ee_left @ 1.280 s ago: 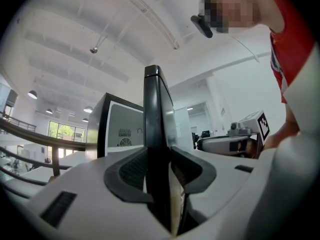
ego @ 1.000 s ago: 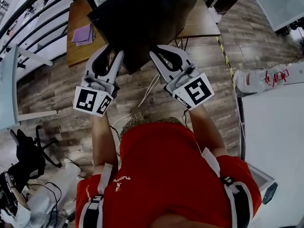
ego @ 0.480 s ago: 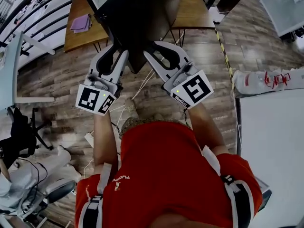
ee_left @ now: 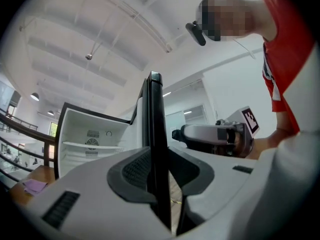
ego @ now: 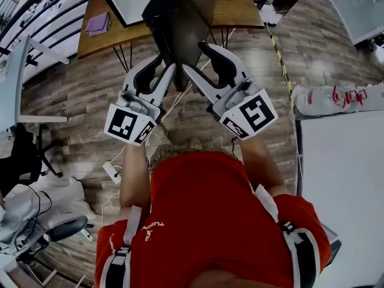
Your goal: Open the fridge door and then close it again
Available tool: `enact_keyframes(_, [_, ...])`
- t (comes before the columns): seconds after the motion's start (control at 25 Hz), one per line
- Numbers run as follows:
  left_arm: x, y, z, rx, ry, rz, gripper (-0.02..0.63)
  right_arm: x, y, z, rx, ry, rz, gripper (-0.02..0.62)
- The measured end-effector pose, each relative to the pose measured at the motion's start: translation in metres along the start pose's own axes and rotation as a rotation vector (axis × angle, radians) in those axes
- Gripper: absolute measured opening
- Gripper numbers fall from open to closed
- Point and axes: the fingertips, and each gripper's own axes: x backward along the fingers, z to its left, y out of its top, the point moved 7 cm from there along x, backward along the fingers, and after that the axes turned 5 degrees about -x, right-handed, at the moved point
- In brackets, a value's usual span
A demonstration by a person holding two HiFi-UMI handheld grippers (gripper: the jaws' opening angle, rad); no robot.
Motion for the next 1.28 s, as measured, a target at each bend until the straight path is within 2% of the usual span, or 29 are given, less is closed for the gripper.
enact_keyframes(0.24, [-0.01, 0.011, -0.049, -0.022, -0.033, 0.003, 0.098, 0.028, 0.024, 0.011, 0.033, -0.076, -0.014, 0.238])
enact_keyframes(0.44, [-0.025, 0.024, -0.088, -0.072, -0.063, 0.005, 0.087, 0.047, 0.044, 0.014, 0.077, -0.147, -0.02, 0.245])
enact_keyframes(0.56, [-0.042, 0.022, -0.103, -0.067, -0.077, 0.05, 0.087, 0.058, 0.045, 0.004, 0.118, -0.19, 0.009, 0.245])
enact_keyframes(0.64, [-0.046, 0.021, -0.102, -0.046, -0.098, 0.047, 0.087, 0.057, 0.041, -0.001, 0.132, -0.226, 0.035, 0.244])
enact_keyframes(0.76, [-0.044, 0.018, -0.078, -0.018, -0.143, -0.009, 0.087, 0.036, 0.031, -0.004, 0.142, -0.287, 0.069, 0.233])
enact_keyframes(0.88, [-0.04, 0.011, -0.062, -0.004, -0.175, -0.009, 0.087, 0.023, 0.025, -0.007, 0.143, -0.309, 0.08, 0.224])
enact_keyframes(1.28, [-0.013, -0.001, -0.051, 0.042, -0.167, 0.021, 0.01, 0.059, 0.029, -0.022, 0.113, -0.33, 0.04, 0.186])
